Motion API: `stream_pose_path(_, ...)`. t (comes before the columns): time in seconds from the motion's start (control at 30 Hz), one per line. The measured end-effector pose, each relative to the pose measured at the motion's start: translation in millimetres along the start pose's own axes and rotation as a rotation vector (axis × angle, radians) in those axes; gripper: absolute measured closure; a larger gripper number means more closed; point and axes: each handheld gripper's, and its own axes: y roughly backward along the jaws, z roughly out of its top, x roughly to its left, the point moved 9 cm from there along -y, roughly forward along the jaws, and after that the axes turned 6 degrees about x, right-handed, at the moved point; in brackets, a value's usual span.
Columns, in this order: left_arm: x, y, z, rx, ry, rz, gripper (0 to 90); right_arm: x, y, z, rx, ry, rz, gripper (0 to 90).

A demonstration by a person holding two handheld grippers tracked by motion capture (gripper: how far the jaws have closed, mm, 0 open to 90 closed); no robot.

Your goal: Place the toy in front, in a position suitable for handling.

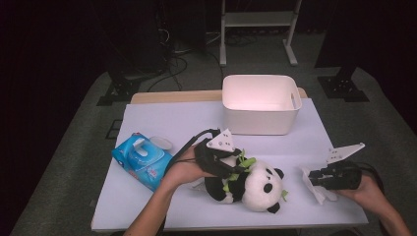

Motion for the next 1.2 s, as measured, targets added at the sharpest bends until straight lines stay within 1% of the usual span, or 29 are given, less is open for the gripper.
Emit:
stream_pose_path(0.07,2.7,2.7,-4.1,0.002,0.006,0.016,43.6,-3.4,3.4,-1.6,0.005,-0.003,-0.023,65.2)
stream_pose_path(0.13,4.2,5.7,-6.5,-0.011,0.018,0.021,42.7,-6.5,5.2,-4.9,0.028,0.011,-0.073,65.0)
stream_pose_path(0.2,4.9,8.4,-8.3,-0.023,0.023,0.026,41.8,-5.5,6.4,-6.7,0.032,0.011,-0.076,65.0)
stream_pose_path(0.27,5.3,10.1,-10.4,-0.022,0.025,0.027,41.2,-6.9,7.4,-10.0,0.043,0.003,-0.083,64.2)
stream_pose_path(0.3,5.0,10.6,-11.6,-0.021,0.03,0.028,41.0,-7.1,8.6,-10.6,0.032,-0.008,-0.071,64.2)
stream_pose_path(0.33,5.3,11.2,-12.9,-0.019,0.028,0.03,40.4,-9.4,12.1,-12.1,0.016,-0.022,-0.078,64.2)
stream_pose_path(0.37,5.5,11.9,-14.1,-0.017,0.03,0.032,40.4,-9.4,12.1,-12.1,0.016,-0.022,-0.078,64.2)
stream_pose_path(0.4,6.1,13.0,-15.5,-0.017,0.031,0.034,40.1,-9.4,14.6,-12.0,0.002,-0.026,-0.071,64.3)
stream_pose_path(0.43,6.7,14.0,-16.3,-0.02,0.035,0.036,39.9,-8.9,18.0,-10.2,-0.028,-0.035,-0.056,64.2)
stream_pose_path(0.5,7.7,16.4,-17.8,-0.023,0.039,0.04,39.6,-8.5,22.4,-7.8,-0.049,-0.035,-0.049,64.2)
stream_pose_path(0.57,8.6,19.2,-19.9,-0.028,0.043,0.046,39.2,-7.7,26.7,-3.3,-0.075,-0.037,-0.04,64.2)
stream_pose_path(0.63,9.2,21.4,-22.4,-0.034,0.049,0.05,39.1,-6.9,28.5,1.5,-0.085,-0.03,-0.036,64.2)
stream_pose_path(0.67,9.0,22.2,-24.0,-0.033,0.057,0.051,38.6,-5.2,28.4,6.9,-0.085,-0.015,-0.036,63.9)
stream_pose_path(0.7,9.6,22.8,-25.3,-0.032,0.056,0.055,38.6,-5.2,28.4,6.9,-0.085,-0.015,-0.036,63.9)
stream_pose_path(0.77,11.2,24.5,-28.7,-0.036,0.065,0.061,38.2,-3.1,27.8,13.2,-0.088,-0.002,-0.028,63.4)
stream_pose_path(0.87,12.6,26.4,-32.4,-0.036,0.075,0.069,37.6,-0.1,26.7,24.1,-0.106,0.02,-0.012,62.9)
stream_pose_path(1.03,14.7,27.7,-38.6,-0.025,0.093,0.08,36.4,3.3,25.2,43.8,-0.139,0.045,0.013,60.3)
stream_pose_path(1.07,15.2,27.8,-39.9,-0.02,0.089,0.082,35.8,4.5,23.9,52.3,-0.149,0.057,0.022,58.0)
stream_pose_path(1.13,15.6,27.7,-41.6,-0.018,0.096,0.085,35.6,4.6,23.2,55.2,-0.15,0.063,0.021,57.5)
stream_pose_path(1.2,16.1,28.2,-43.0,-0.019,0.107,0.088,34.5,5.7,21.2,64.0,-0.152,0.076,0.026,55.0)
